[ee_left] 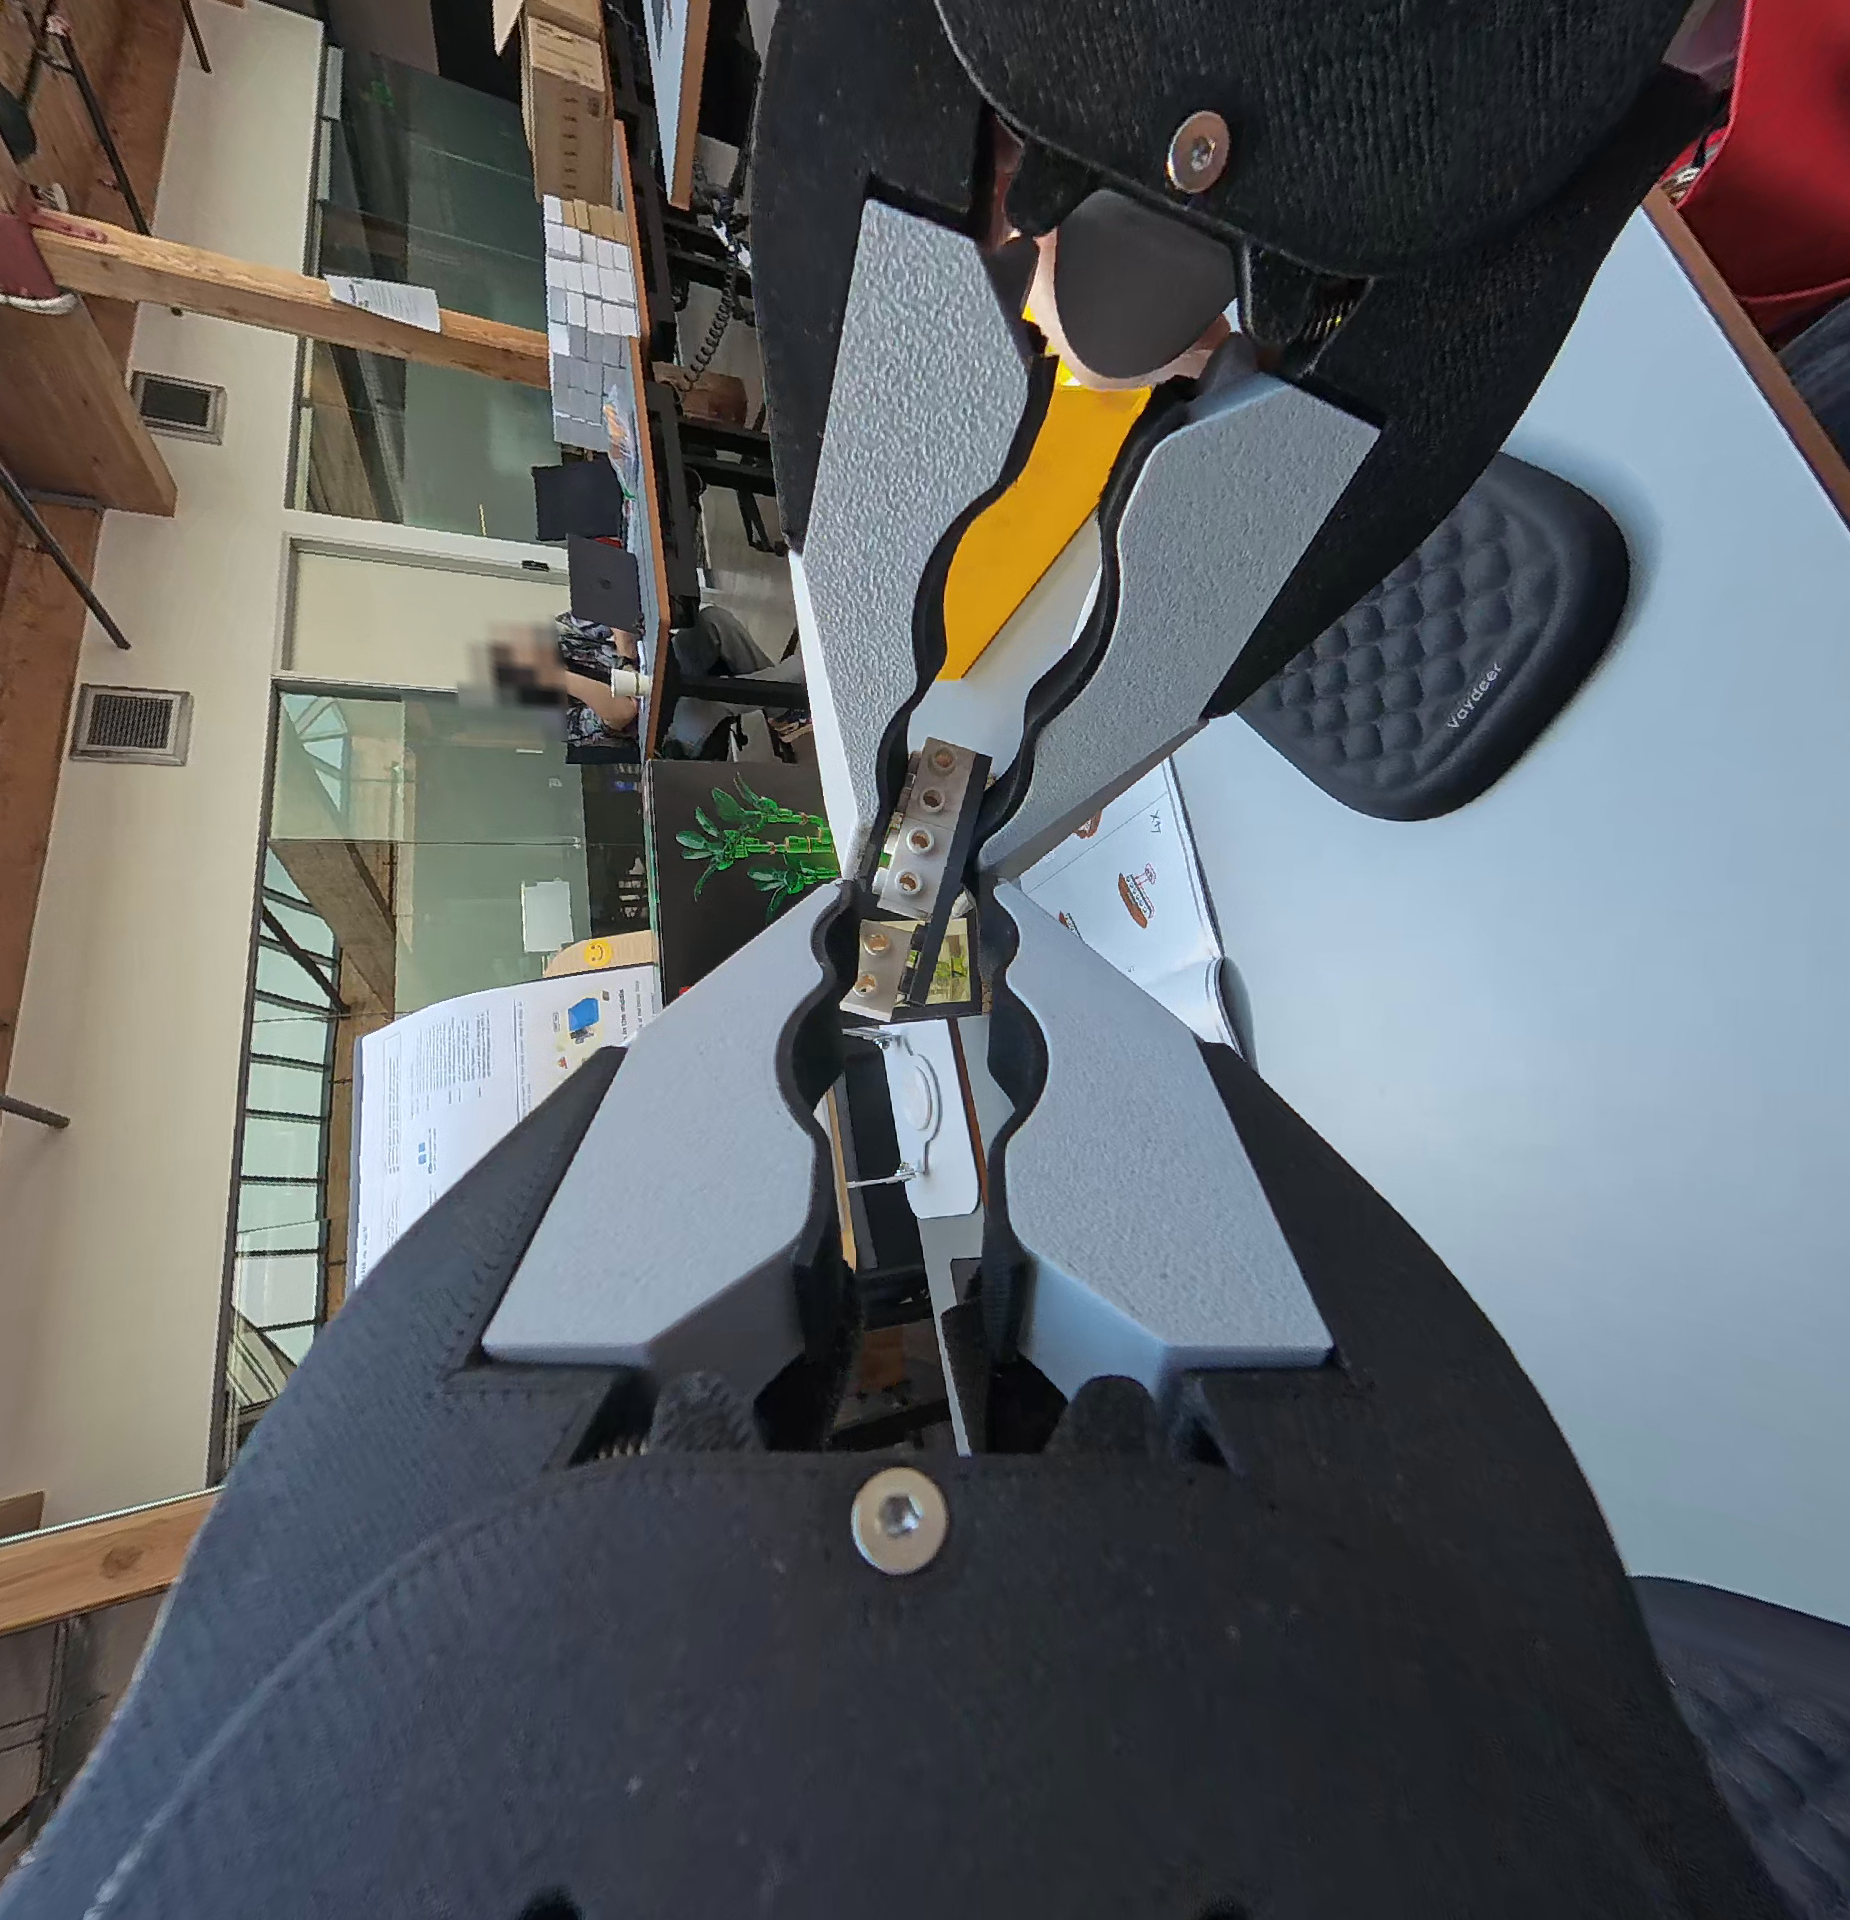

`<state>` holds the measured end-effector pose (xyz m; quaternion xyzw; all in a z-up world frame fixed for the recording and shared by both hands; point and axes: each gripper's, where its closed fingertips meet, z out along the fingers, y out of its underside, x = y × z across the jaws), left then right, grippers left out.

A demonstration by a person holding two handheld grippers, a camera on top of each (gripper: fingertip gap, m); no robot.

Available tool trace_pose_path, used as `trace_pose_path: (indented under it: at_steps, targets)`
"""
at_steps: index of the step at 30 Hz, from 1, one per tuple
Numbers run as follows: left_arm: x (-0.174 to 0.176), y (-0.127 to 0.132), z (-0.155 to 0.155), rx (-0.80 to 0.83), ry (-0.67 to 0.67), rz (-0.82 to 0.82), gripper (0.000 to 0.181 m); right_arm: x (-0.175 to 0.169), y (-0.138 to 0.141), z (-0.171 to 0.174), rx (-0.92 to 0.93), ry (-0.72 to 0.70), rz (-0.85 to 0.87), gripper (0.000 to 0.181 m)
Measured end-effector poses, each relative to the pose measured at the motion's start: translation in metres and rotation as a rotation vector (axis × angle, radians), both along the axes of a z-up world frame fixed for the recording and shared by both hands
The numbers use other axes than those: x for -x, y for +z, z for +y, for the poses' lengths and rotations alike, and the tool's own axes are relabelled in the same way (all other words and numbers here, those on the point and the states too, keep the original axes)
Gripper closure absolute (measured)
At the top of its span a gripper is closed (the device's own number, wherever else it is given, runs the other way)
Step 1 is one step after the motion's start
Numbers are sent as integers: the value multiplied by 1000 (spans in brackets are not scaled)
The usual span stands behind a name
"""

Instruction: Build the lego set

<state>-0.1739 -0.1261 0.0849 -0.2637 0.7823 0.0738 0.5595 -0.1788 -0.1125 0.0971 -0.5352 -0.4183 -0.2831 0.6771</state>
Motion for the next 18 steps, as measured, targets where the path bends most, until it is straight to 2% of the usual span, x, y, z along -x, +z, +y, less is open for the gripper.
trace_pose_path:
  at_steps: [13, 18]
  targets:
    - [-3, -1, -2, 49, 11, -11, 160, -5, -4, 1, 0, -15, 2, 167]
    - [1, -13, 2, 89, 30, -11, 160, 0, -20, 6, 43, 14, -33, 167]
